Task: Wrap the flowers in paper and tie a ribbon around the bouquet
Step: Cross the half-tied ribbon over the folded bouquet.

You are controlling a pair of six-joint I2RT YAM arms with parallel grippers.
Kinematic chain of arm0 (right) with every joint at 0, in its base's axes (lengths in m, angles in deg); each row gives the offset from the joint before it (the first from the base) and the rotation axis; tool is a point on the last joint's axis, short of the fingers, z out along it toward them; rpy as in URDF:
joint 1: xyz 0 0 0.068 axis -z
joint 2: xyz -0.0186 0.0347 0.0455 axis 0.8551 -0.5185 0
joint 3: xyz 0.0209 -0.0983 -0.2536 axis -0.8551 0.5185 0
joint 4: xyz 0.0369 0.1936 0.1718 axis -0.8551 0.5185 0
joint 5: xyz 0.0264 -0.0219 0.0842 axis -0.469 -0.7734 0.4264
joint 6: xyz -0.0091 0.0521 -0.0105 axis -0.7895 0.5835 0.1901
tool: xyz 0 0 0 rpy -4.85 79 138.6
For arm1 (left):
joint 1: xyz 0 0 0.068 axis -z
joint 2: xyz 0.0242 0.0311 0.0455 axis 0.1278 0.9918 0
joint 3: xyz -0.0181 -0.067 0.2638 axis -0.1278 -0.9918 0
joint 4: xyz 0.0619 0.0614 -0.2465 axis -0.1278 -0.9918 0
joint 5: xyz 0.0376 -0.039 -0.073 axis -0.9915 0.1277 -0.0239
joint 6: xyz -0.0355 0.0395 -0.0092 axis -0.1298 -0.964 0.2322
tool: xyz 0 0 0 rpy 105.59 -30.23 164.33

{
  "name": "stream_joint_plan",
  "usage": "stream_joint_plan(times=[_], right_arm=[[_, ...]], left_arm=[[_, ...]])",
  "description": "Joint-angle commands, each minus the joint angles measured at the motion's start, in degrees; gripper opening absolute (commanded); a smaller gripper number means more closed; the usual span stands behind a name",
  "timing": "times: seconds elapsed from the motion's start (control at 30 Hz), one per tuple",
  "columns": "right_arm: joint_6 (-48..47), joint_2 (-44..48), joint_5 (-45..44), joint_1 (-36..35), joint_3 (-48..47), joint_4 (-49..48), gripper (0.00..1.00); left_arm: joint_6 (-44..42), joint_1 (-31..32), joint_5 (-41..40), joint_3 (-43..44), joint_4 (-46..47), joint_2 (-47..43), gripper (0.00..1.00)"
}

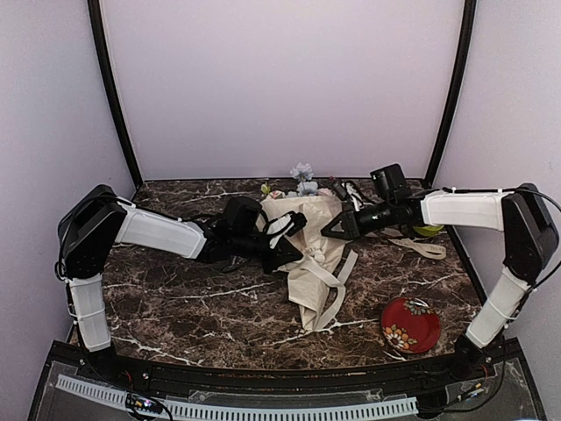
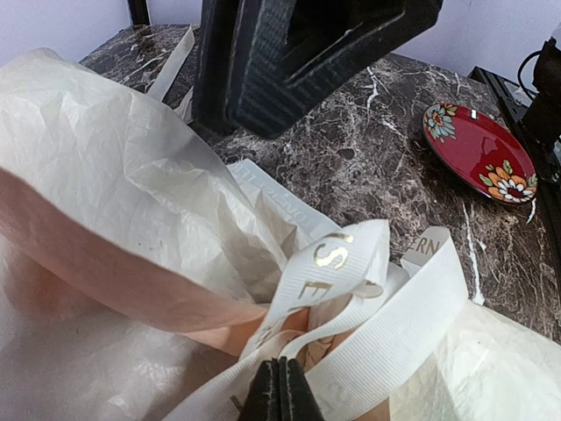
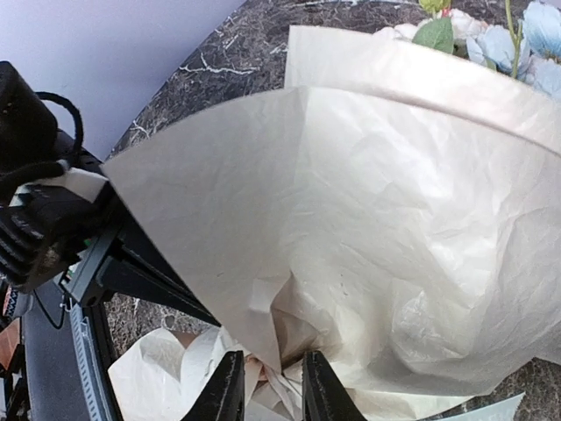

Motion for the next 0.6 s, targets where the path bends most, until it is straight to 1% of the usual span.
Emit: stream_joint_plan(times=[0.0,0.13,0.27,0.4,0.57], right_arm=[[0.43,-5.08,-0.66,-1.0,-0.48,-2.82,0.23],[-3.22,-6.75,3.54,-3.0,-0.5,-2.45,0.22],[-3.6,-8.27,6.94,-4.16,-1.34,-4.06,0.22],[-2.59,-9.51,10.1,-4.2,-1.19,-6.8,0.24],[-4.89,-11.52,11.29,-4.5,-3.2,-3.46,0.24]], left_arm=[[-0.44,0.06,0.72,0.23,-0.07,-0.51,0.0],[-0.51,0.05,0.88,-0.03,-0.15,-0.74,0.0],[-0.51,0.06,0.93,-0.04,0.06,-0.68,0.0],[-0.69,0.06,1.33,0.05,0.05,-0.76,0.0],[-0.88,0.04,2.32,0.13,0.26,-0.81,0.0]])
